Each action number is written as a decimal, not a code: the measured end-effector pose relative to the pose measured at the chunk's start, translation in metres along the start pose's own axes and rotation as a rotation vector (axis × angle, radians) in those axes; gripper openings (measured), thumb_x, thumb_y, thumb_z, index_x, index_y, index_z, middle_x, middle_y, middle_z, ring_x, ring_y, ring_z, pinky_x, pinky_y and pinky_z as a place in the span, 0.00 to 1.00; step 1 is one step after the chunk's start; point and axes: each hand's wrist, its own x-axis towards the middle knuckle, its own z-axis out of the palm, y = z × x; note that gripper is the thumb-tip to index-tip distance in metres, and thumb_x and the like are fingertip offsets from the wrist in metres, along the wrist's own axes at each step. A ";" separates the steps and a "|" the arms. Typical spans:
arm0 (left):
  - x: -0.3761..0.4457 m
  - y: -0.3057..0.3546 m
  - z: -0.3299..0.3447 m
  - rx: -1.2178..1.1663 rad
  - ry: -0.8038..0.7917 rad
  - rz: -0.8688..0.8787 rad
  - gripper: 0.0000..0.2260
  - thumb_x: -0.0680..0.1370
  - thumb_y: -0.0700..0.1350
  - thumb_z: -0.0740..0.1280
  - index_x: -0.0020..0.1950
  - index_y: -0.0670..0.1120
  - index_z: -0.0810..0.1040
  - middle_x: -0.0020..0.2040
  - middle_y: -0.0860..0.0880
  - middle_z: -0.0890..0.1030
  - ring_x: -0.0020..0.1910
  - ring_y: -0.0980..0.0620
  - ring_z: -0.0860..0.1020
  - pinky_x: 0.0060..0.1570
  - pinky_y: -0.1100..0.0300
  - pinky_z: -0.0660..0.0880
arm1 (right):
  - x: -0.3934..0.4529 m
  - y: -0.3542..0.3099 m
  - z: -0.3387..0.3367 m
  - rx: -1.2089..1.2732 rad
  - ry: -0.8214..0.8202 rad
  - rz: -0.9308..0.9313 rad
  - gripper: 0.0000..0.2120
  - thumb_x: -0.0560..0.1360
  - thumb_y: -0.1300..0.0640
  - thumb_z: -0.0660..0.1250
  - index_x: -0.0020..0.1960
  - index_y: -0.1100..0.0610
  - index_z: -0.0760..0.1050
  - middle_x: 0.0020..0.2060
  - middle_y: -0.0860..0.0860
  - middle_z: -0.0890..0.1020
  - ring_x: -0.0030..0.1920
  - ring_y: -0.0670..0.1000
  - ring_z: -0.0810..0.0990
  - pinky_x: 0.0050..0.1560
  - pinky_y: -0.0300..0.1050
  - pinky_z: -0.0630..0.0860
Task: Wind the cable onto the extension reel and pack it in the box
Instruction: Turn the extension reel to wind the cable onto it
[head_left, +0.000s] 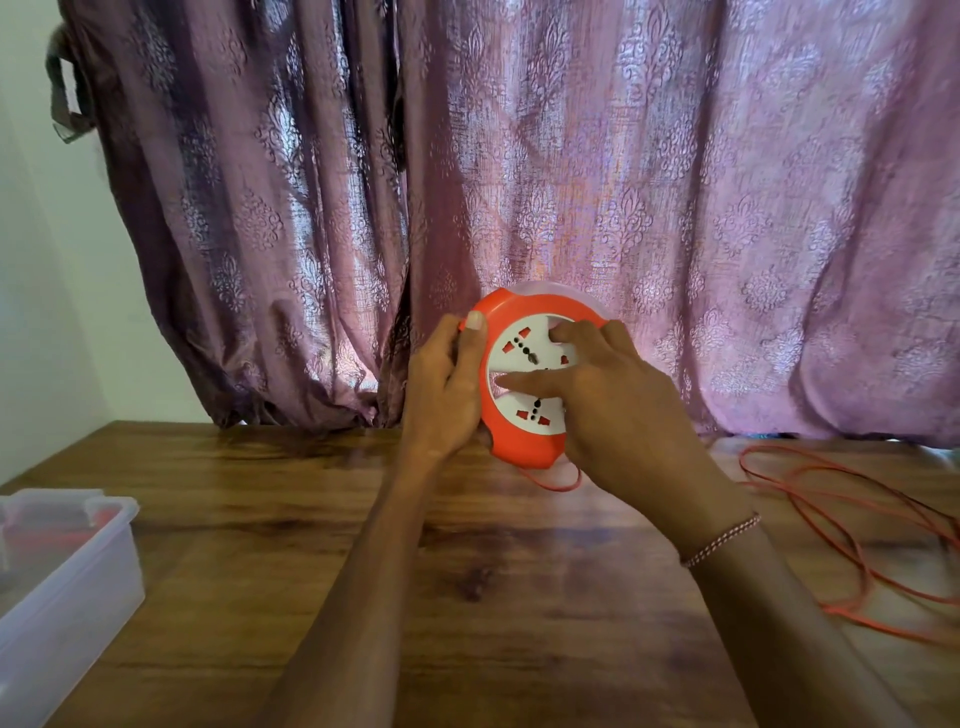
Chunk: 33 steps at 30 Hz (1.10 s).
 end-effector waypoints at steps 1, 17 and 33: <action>0.000 0.000 0.000 0.002 -0.004 -0.006 0.16 0.84 0.59 0.59 0.36 0.60 0.69 0.32 0.58 0.74 0.34 0.58 0.70 0.37 0.52 0.72 | 0.000 0.001 0.001 -0.004 0.034 0.000 0.29 0.65 0.56 0.72 0.61 0.33 0.75 0.63 0.54 0.73 0.62 0.59 0.68 0.42 0.53 0.76; 0.000 0.000 -0.001 0.016 0.019 0.010 0.15 0.84 0.58 0.58 0.37 0.62 0.71 0.32 0.60 0.76 0.33 0.60 0.71 0.36 0.55 0.72 | 0.000 -0.003 0.000 -0.056 0.255 0.198 0.28 0.72 0.31 0.58 0.67 0.43 0.73 0.46 0.55 0.84 0.49 0.59 0.77 0.43 0.49 0.72; 0.001 -0.004 -0.002 0.015 0.008 -0.009 0.15 0.85 0.55 0.59 0.39 0.55 0.68 0.33 0.57 0.75 0.35 0.56 0.72 0.37 0.51 0.73 | -0.001 -0.004 -0.001 -0.032 0.170 -0.058 0.25 0.67 0.49 0.51 0.54 0.38 0.81 0.60 0.54 0.78 0.54 0.62 0.73 0.47 0.55 0.70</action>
